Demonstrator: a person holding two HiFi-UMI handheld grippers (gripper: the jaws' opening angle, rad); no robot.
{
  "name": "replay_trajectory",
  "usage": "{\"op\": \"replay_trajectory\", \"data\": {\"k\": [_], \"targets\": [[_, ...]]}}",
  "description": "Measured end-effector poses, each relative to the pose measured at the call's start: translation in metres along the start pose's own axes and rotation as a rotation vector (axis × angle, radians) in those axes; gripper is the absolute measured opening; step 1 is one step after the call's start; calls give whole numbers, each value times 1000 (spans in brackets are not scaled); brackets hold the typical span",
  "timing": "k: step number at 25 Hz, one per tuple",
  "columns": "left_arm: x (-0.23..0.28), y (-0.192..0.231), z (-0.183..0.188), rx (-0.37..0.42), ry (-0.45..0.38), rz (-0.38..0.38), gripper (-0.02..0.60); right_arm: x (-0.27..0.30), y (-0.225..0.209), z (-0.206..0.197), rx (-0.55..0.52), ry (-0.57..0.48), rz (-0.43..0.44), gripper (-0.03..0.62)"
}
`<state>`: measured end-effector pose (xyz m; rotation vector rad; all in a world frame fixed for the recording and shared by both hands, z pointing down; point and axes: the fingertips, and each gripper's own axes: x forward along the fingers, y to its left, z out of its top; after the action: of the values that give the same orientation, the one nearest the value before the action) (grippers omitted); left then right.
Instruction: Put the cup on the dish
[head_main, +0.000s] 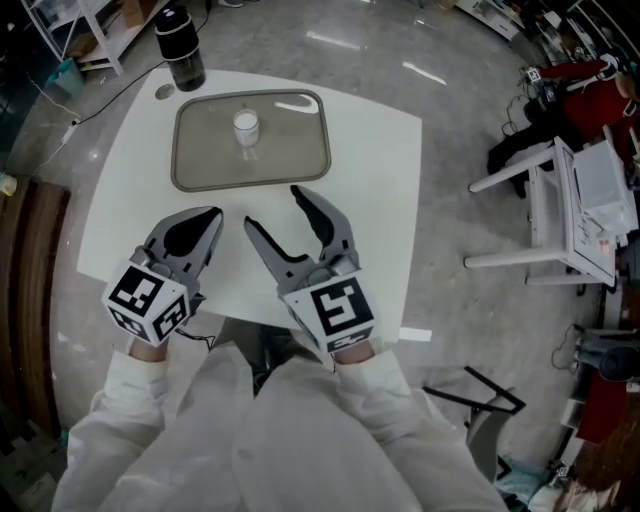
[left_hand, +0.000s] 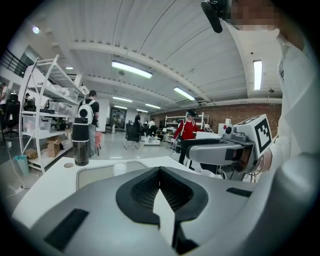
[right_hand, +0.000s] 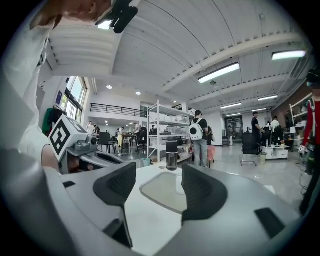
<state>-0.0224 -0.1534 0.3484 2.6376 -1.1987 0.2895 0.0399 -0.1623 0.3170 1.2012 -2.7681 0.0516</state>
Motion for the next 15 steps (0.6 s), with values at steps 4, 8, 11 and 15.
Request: {"op": "replay_trajectory", "data": {"k": [4, 8, 11, 15], "targets": [[-9, -18, -5, -7, -4, 0, 6, -20, 8, -3, 13, 11, 8, 293], [-16, -30, -18, -23, 16, -8, 6, -31, 17, -15, 28, 43, 9, 293], [-18, -36, -24, -29, 34, -29, 6, -34, 23, -21, 42, 69, 10, 291], [-17, -42, -31, -41, 51, -53, 6, -37, 33, -31, 73, 121, 32, 267]]}}
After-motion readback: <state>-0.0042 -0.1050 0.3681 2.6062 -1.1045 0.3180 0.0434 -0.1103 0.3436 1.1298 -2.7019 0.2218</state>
